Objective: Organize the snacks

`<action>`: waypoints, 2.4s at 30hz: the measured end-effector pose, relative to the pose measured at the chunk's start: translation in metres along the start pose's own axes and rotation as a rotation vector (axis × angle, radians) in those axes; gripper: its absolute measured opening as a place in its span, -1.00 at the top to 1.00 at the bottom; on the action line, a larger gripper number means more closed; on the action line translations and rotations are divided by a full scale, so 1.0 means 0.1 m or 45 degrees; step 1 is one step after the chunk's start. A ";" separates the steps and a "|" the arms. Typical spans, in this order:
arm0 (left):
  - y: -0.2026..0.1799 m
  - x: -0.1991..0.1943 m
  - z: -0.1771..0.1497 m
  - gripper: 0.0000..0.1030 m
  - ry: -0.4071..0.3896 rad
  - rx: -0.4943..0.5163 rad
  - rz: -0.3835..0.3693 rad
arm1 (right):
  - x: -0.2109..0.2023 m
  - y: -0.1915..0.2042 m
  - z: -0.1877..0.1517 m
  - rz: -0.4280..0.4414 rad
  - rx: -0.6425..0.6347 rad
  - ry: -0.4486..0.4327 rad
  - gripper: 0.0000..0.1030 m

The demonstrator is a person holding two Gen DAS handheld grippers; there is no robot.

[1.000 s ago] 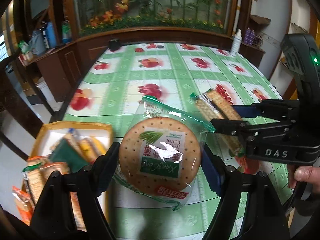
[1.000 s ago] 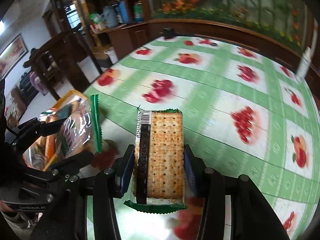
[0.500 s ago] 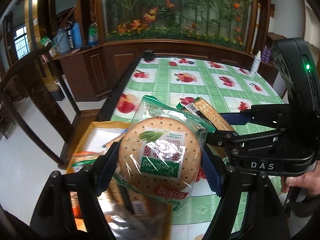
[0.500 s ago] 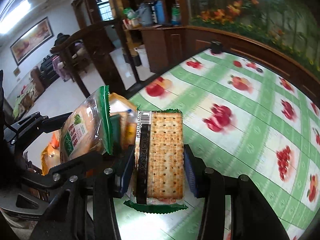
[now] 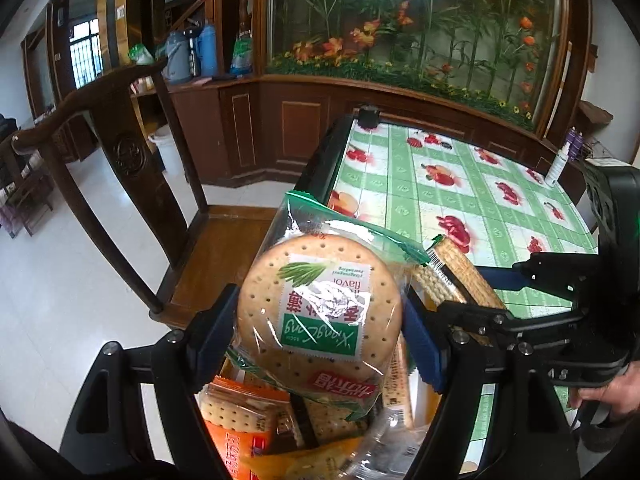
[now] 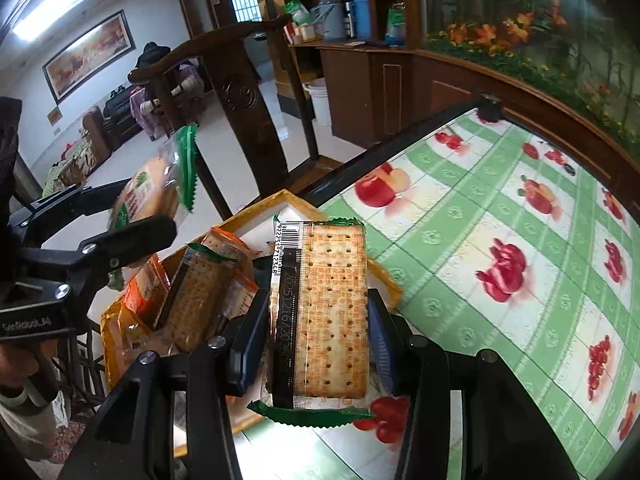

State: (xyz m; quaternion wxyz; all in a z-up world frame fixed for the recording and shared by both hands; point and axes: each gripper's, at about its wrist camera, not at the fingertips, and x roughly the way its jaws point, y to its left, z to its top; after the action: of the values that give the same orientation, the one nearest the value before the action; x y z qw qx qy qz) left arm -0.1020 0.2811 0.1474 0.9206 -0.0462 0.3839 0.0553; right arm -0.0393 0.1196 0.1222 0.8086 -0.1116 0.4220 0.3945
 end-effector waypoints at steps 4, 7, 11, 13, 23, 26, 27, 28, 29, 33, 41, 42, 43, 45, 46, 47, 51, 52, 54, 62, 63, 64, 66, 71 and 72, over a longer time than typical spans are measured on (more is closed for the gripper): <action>0.06 0.19 0.02 -0.51 0.049 -0.006 0.007 | 0.12 0.05 0.02 0.007 -0.001 0.033 0.10; 0.09 0.35 0.06 -0.51 0.100 -0.017 -0.018 | 0.24 0.01 0.06 0.008 0.029 0.050 0.10; 0.08 0.63 0.12 -0.52 0.177 0.019 0.003 | 0.44 -0.08 0.08 0.033 0.090 0.083 0.10; 0.09 0.77 0.12 -0.52 0.226 0.025 -0.007 | 0.55 -0.11 0.06 0.057 0.115 0.110 0.10; 0.12 1.13 0.11 -0.54 0.360 0.051 0.007 | 0.44 -0.29 0.03 0.110 0.215 0.061 -0.28; 0.13 1.14 0.13 -0.59 0.367 0.021 0.005 | 0.37 -0.30 0.02 0.105 0.216 0.026 -0.30; 0.13 1.14 0.13 -0.59 0.363 0.009 0.004 | 0.40 -0.28 0.01 0.106 0.206 0.041 -0.30; 0.14 1.13 0.15 -0.59 0.352 -0.005 0.010 | 0.46 -0.25 -0.01 0.103 0.187 0.073 -0.30; 0.15 1.10 0.16 -0.60 0.331 -0.019 0.019 | 0.52 -0.23 -0.02 0.093 0.173 0.098 -0.30; 0.13 0.88 0.16 -0.65 0.226 -0.025 0.065 | 0.42 -0.18 -0.07 0.035 0.156 0.051 -0.32; 0.02 0.17 0.01 -0.76 -0.075 -0.005 0.205 | -0.05 -0.01 -0.24 -0.136 0.150 -0.146 -0.58; 0.02 0.09 -0.03 -0.77 -0.107 -0.016 0.221 | -0.08 0.00 -0.27 -0.149 0.160 -0.163 -0.58; 0.03 0.02 -0.08 -0.78 -0.137 -0.033 0.233 | -0.10 0.01 -0.30 -0.157 0.169 -0.180 -0.58; 0.05 -0.10 -0.19 -0.79 -0.186 -0.079 0.259 | -0.14 0.05 -0.37 -0.183 0.179 -0.212 -0.58; 0.07 -0.16 -0.25 -0.79 -0.208 -0.105 0.273 | -0.14 0.07 -0.38 -0.198 0.181 -0.218 -0.58; 0.09 -0.21 -0.32 -0.79 -0.229 -0.136 0.287 | -0.13 0.08 -0.41 -0.225 0.186 -0.225 -0.59; 0.15 -0.35 -0.55 -0.80 -0.264 -0.230 0.314 | -0.15 0.17 -0.47 -0.259 0.180 -0.260 -0.59; 0.17 -0.37 -0.60 -0.80 -0.265 -0.247 0.323 | -0.18 0.21 -0.49 -0.270 0.177 -0.274 -0.59; 0.18 -0.39 -0.68 -0.80 -0.257 -0.260 0.343 | -0.19 0.28 -0.51 -0.304 0.162 -0.293 -0.59; 0.19 -0.49 -0.95 -0.80 -0.273 -0.285 0.383 | -0.11 0.39 -0.59 -0.320 0.160 -0.303 -0.59; 0.20 -0.50 -0.97 -0.81 -0.272 -0.289 0.391 | -0.10 0.40 -0.59 -0.326 0.157 -0.299 -0.59; 0.20 -0.49 -0.97 -0.81 -0.266 -0.286 0.397 | -0.10 0.41 -0.60 -0.328 0.152 -0.297 -0.59; 0.19 -0.49 -0.98 -0.81 -0.258 -0.273 0.398 | -0.09 0.44 -0.59 -0.338 0.136 -0.295 -0.59; 0.11 -0.49 -1.00 -0.85 -0.288 -0.201 0.461 | -0.10 0.48 -0.58 -0.356 0.110 -0.308 -0.59; 0.11 -0.50 -1.01 -0.85 -0.292 -0.193 0.460 | -0.10 0.48 -0.58 -0.357 0.111 -0.309 -0.59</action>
State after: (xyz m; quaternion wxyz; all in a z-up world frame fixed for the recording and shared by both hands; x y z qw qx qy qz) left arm -0.2092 0.2756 0.1120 0.9272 -0.0390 0.2736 0.2530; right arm -0.1120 0.1159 0.1010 0.9046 -0.0858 0.3186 0.2697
